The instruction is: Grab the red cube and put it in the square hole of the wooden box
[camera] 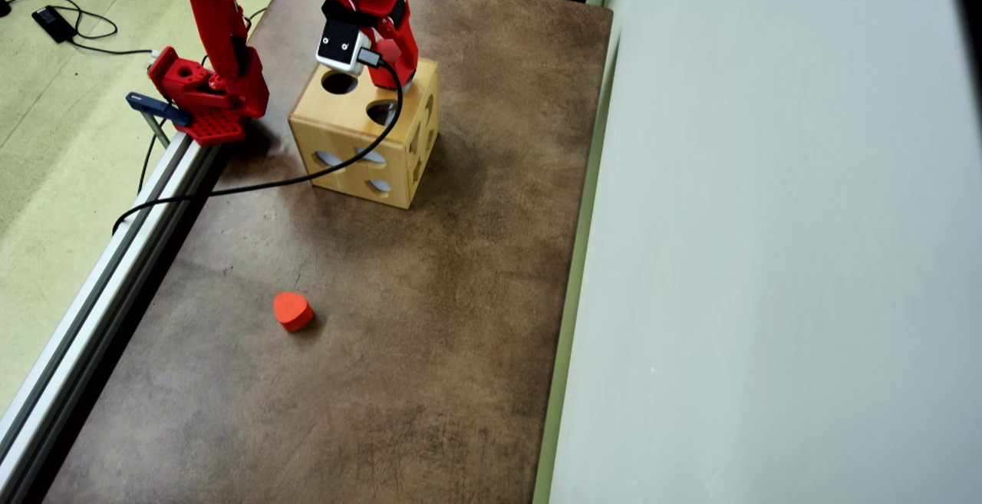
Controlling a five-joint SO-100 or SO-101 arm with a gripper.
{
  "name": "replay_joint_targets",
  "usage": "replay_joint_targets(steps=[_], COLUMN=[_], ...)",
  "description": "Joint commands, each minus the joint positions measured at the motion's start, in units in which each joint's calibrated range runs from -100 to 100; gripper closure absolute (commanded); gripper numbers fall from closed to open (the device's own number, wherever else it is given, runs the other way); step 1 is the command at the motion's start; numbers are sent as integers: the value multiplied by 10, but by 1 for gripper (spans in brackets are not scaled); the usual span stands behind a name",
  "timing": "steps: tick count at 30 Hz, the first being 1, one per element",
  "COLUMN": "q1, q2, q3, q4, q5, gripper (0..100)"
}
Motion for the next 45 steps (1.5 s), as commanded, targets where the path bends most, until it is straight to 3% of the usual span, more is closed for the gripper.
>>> replay_joint_targets(steps=[1, 45], q1=[-14, -17], q2=[-11, 5], q3=[-2, -1], q4=[-6, -6], q5=[4, 3], gripper=[97, 97])
